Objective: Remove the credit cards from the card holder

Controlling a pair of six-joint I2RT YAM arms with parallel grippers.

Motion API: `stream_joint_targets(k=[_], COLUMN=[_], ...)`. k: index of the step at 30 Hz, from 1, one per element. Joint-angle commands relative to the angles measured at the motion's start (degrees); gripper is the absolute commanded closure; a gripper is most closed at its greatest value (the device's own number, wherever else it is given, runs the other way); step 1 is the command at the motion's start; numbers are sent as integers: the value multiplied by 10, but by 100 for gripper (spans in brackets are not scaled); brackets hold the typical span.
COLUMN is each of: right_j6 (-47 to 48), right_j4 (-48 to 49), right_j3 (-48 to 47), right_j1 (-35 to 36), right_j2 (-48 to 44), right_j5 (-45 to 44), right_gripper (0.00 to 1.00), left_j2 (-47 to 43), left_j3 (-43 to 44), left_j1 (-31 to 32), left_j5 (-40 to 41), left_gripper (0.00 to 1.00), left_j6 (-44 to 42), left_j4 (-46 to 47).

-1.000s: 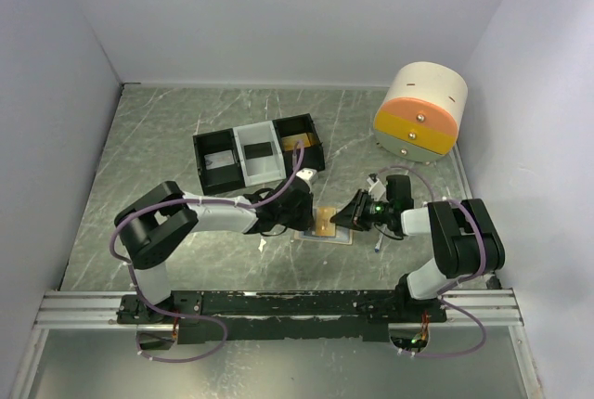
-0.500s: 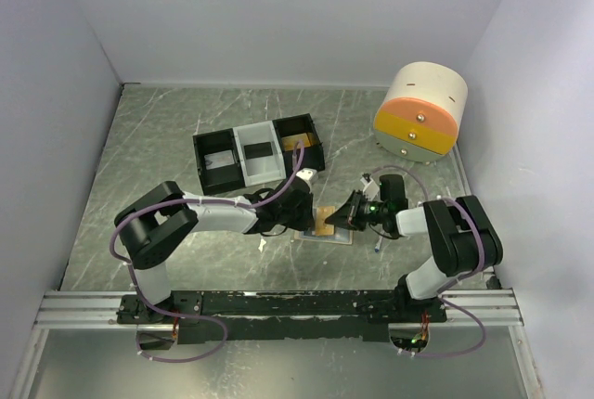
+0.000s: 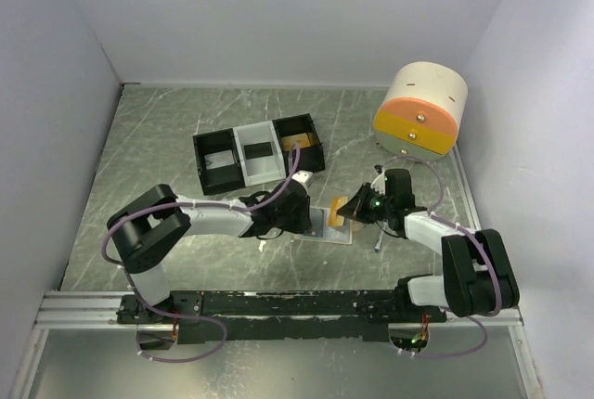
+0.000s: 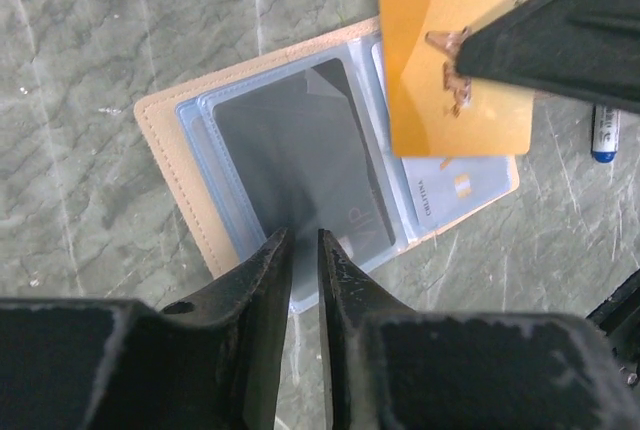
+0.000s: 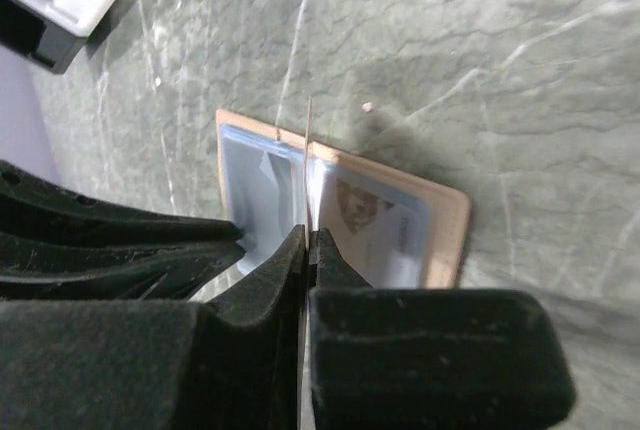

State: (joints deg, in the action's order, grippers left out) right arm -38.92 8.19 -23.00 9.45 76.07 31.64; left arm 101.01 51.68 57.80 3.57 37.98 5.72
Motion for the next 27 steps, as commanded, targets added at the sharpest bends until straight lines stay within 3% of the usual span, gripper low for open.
stream_joint_targets(k=[1, 9, 22, 27], right_j6=[37, 57, 22, 44], right_j4=[-79, -75, -15, -28], right_j3=[-25, -27, -79, -111], right_j1=[-1, 15, 111, 119], right_j2=[-19, 33, 98, 50], right_j5=[-58, 39, 49, 28], right_gripper=[100, 100, 100, 100], left_j2=[-22, -58, -145, -238], left_j3=[-25, -33, -65, -124], left_j1=[3, 3, -29, -89], left_j5=[21, 46, 121, 96], left_gripper=[69, 59, 34, 15], left_j6=[-2, -1, 4, 6], left_j4=[-44, -54, -124, -118])
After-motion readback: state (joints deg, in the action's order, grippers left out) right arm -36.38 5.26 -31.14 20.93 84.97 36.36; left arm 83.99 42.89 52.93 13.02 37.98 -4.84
